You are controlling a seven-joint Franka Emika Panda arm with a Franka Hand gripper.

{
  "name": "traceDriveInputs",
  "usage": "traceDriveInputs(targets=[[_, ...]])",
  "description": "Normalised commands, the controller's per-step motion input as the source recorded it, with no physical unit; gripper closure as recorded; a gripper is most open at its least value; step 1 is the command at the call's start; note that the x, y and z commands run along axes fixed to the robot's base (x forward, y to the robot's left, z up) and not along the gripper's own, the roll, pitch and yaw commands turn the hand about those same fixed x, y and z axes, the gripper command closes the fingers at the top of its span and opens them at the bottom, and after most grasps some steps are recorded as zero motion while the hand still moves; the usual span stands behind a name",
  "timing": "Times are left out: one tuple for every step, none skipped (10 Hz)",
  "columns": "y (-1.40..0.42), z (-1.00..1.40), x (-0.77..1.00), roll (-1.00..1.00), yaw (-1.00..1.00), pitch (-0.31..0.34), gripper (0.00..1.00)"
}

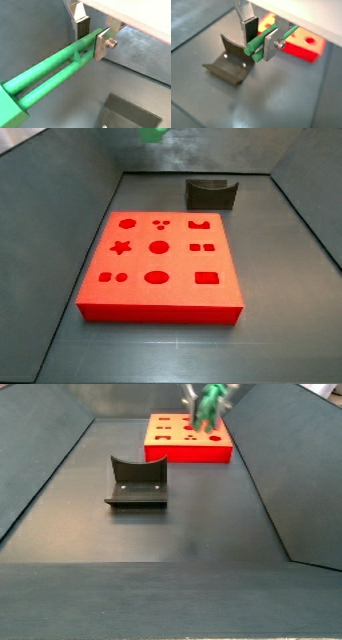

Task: Pick up the 3 prong object. Move up. Place the 3 prong object on the fixture. Regrasp the 3 prong object. Move to above the board. Insert the 3 prong object.
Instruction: Place the 3 prong object on the fixture.

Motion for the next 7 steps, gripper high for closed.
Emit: traceDriveInputs(targets=[[-0.73, 0.15, 1.00, 0.08, 1.00, -0.083, 1.00], [-0.65, 0.14, 1.00, 0.09, 1.00, -0.074, 1.00], [-0.53, 0.12, 1.00, 0.11, 0.85, -0.039, 1.00], [-0.47, 0.10, 1.00, 0.10, 0.62, -0.007, 1.00], [-0.39, 0.08, 1.00, 0.11, 0.36, 0.030, 1.00], [-0.35, 0.07, 1.00, 0.10, 0.28, 0.048, 1.00], [-0.27, 0.05, 1.00, 0.09, 0.16, 0.080, 1.00]])
